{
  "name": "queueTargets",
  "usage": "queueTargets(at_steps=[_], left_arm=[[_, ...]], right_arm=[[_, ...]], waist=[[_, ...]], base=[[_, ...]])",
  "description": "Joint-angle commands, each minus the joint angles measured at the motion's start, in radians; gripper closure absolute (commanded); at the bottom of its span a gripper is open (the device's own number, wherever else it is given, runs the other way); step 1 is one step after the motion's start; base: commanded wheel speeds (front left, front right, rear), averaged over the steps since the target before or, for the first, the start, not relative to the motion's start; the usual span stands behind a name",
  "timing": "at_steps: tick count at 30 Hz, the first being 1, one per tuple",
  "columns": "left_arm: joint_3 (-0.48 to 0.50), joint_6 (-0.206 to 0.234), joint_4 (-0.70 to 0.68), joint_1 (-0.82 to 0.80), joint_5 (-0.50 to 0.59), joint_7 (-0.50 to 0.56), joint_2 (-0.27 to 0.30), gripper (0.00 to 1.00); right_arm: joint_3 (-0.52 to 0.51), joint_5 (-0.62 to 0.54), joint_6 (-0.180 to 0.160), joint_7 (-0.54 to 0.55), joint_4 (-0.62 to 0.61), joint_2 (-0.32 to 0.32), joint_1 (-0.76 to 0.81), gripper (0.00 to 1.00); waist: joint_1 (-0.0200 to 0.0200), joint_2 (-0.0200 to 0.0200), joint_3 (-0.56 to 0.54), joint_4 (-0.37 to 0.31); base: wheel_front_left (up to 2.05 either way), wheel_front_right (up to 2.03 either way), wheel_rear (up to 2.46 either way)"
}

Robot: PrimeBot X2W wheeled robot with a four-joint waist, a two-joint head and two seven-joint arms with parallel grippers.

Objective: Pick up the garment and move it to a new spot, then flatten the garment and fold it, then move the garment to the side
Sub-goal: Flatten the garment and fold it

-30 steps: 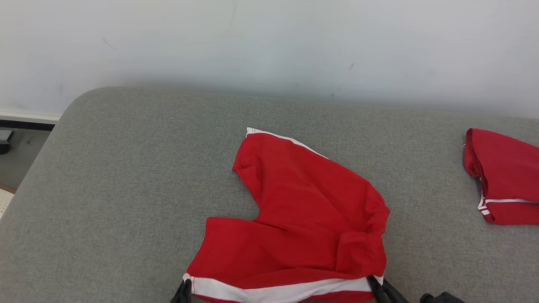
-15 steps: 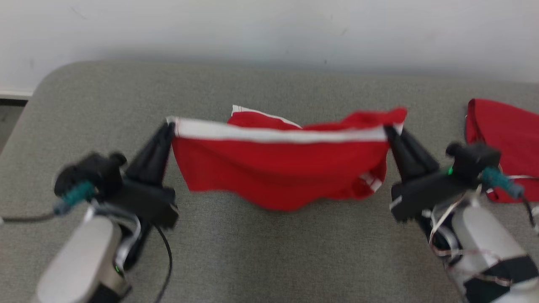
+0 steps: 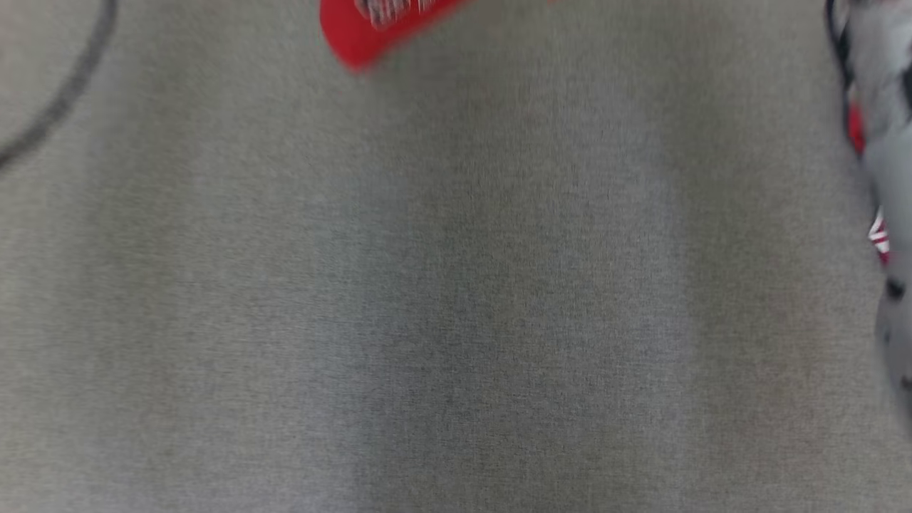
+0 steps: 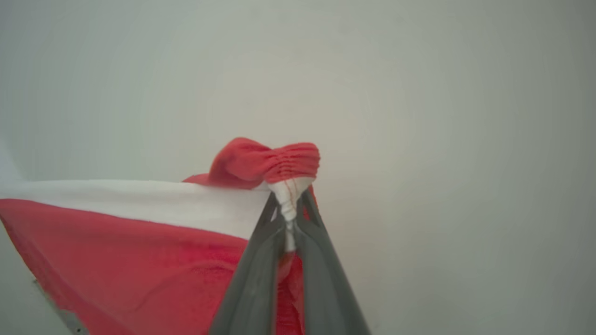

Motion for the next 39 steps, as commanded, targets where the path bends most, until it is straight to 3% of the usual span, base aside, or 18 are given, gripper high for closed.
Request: queueTargets(at_steps=[1,11,19,25,33,39], left_arm=[[0.001,0.002,0.045,-0.087,-0.017,-0.013,0.001,1.0],[-0.063,0.003,0.199,-0.349,-0.046,-0.089,-0.01,1.0],[-0.141,0.003,0.235,-0.303,-0.13,-0.164,0.006,1.0],[-0.143,0.003,0.121,-0.078,-0.194,-0.199,0.024,1.0],[0.095,0.004,-0.151,0.438,-0.113,-0.2,-0.006,1.0],[0.19,0.005,-0.3,0.824,-0.045,-0.2,-0.077,1.0]], right_arm=[[-0.016,-0.011,0.001,-0.015,0.047,0.01,-0.081,1.0],[-0.039,-0.041,0.0,-0.1,0.256,0.042,-0.314,1.0],[-0.01,-0.003,0.0,-0.168,0.354,0.032,-0.273,1.0],[0.097,0.073,0.0,-0.239,0.307,0.02,-0.068,1.0],[0.265,0.203,0.0,-0.299,0.121,-0.065,0.335,1.0],[0.345,0.276,0.0,-0.33,-0.056,-0.141,0.633,1.0]], waist=[[-0.0004,-0.0002,0.145,-0.043],[-0.0004,-0.0002,0.19,-0.049],[-0.0004,-0.0002,0.18,-0.045],[-0.0004,-0.0002,0.098,-0.05],[-0.0004,-0.0002,-0.03,-0.054],[-0.0004,-0.0002,-0.098,-0.05]], base=[[0.0,0.0,0.0],[0.0,0.0,0.0],[0.0,0.0,0.0],[0.0,0.0,0.0],[0.0,0.0,0.0],[0.0,0.0,0.0]])
